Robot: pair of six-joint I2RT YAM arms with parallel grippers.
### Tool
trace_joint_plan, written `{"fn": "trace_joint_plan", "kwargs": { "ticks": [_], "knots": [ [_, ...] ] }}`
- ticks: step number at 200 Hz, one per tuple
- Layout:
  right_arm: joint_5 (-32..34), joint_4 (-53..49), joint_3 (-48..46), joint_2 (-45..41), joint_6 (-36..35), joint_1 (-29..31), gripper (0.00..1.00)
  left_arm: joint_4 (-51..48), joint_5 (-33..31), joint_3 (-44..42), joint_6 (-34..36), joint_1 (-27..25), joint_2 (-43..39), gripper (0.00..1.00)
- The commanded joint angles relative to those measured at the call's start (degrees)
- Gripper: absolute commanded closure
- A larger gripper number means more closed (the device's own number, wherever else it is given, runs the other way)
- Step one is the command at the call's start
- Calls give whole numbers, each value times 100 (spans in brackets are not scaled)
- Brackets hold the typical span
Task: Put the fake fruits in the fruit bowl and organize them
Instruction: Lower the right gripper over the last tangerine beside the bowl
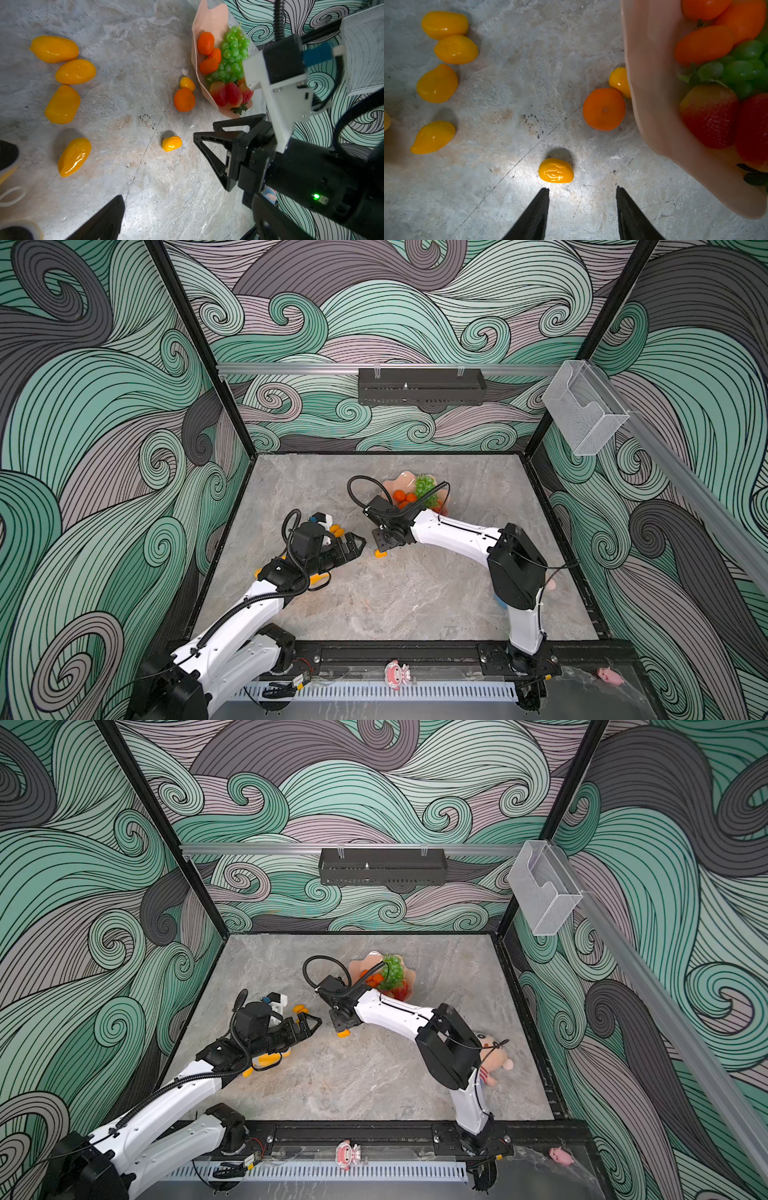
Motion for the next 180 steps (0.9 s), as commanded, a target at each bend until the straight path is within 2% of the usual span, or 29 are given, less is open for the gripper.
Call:
{"fn": "trace_joint_plan", "kwargs": {
  "ticks": [1,66,116,139,149,180],
  "knots": [
    [336,-257,379,272,-137,-34,47,80,-36,36,-25,102,38,1],
    [508,-548,1005,877,-144,-162,46,-36,0,133,172,180,42,1],
    [486,-656,1269,1124,-183,-296,41,-19,48,176,230,192,158,1],
    [434,-663,1329,1232,-215,-350,34,-61,79,221,250,186,202,1],
    [423,-678,1351,1265,-223,-369,25,-77,87,228,257,191,220,1],
    [400,-679,1421,1359,-250,-430,25,-77,80,222,274,200,236,1]
  ]
}}
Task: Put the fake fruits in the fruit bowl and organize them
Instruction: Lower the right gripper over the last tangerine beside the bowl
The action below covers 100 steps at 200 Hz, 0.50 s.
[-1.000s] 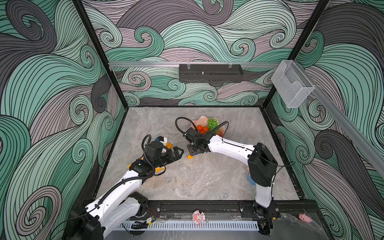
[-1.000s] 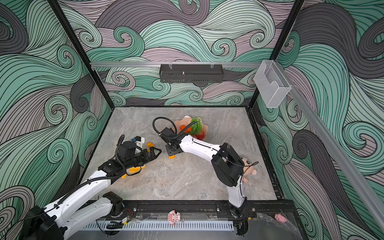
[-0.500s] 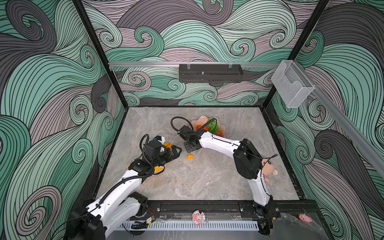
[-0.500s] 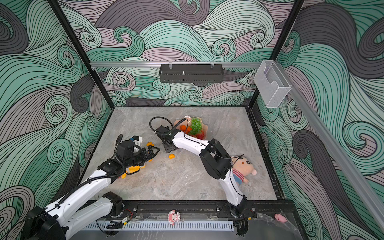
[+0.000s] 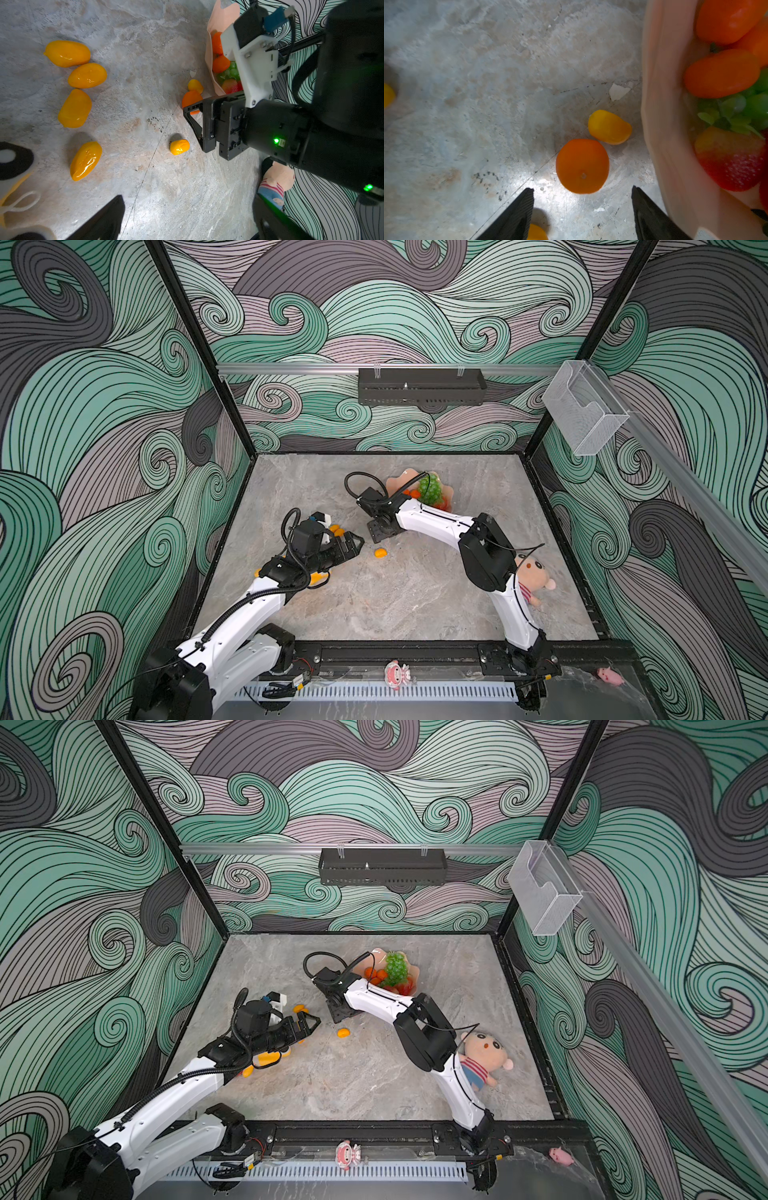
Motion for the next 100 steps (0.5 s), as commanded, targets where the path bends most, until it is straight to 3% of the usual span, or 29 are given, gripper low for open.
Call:
{"fn": "trace_joint_plan", "kwargs": {
  "ticks": [1,100],
  "knots": [
    [38,-157,178,113,-36,-76,25,-60,45,208,115,78,42,1],
    [-258,-253,615,494,-80,-204,37,-73,120,279,124,89,196,2]
  ]
}}
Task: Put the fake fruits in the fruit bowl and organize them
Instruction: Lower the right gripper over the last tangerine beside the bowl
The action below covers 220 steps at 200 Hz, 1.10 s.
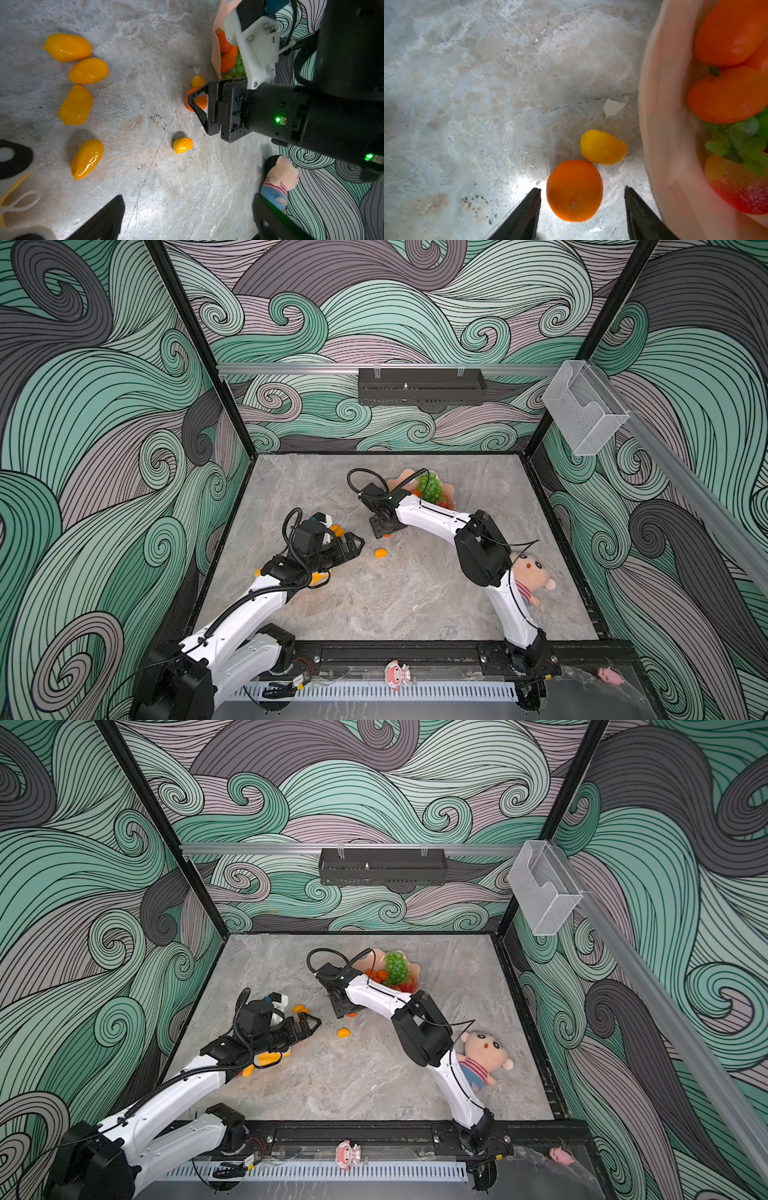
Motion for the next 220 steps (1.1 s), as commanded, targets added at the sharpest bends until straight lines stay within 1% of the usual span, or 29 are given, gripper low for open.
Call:
{"fn": "trace_joint_plan", "kwargs": {
  "ticks": [1,75,184,220],
  "knots": [
    [-94,-155,190,165,-38,-31,37,-65,86,257,108,84,50,2],
    [-204,-217,321,312,-25,-54,44,-39,189,304,133,89,151,1],
    [-281,-229,340,382,-1,-90,48,-102,274,389,160,89,260,1],
    [-297,-232,280,348,75,-90,50,-131,269,389,170,98,251,1]
  ]
}}
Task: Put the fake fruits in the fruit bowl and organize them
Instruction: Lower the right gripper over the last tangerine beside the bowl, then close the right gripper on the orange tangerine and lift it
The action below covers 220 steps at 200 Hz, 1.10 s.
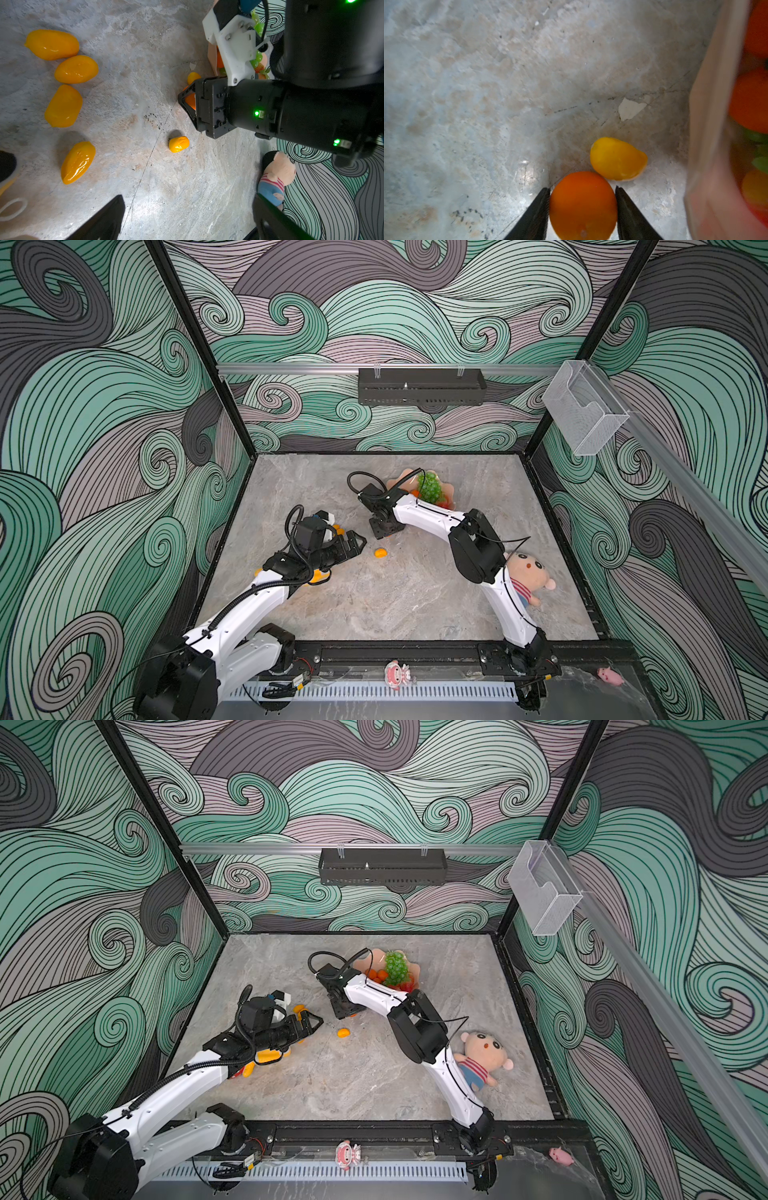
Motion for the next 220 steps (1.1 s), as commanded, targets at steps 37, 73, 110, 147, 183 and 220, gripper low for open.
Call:
{"fn": "trace_joint_plan", "kwargs": {
  "ticks": [37,73,110,147,183,220],
  "knots": [
    [-35,-92,-59,-130,115,-29,53,-156,54,255,104,31,25,1],
    [-72,-67,-258,-498,209,-25,54,-190,98,313,124,35,72,1],
    [-256,72,-624,-973,338,-26,55,-290,121,389,176,37,99,1],
    [-389,253,-1144,-1550,487,-22,56,-353,223,529,323,30,144,1],
    [-266,267,-1445,-2051,606,-77,56,-281,243,743,379,37,355,1],
    [-338,276,-1563,-2411,595,-241,56,-164,380,1125,481,32,837,1]
  ]
}}
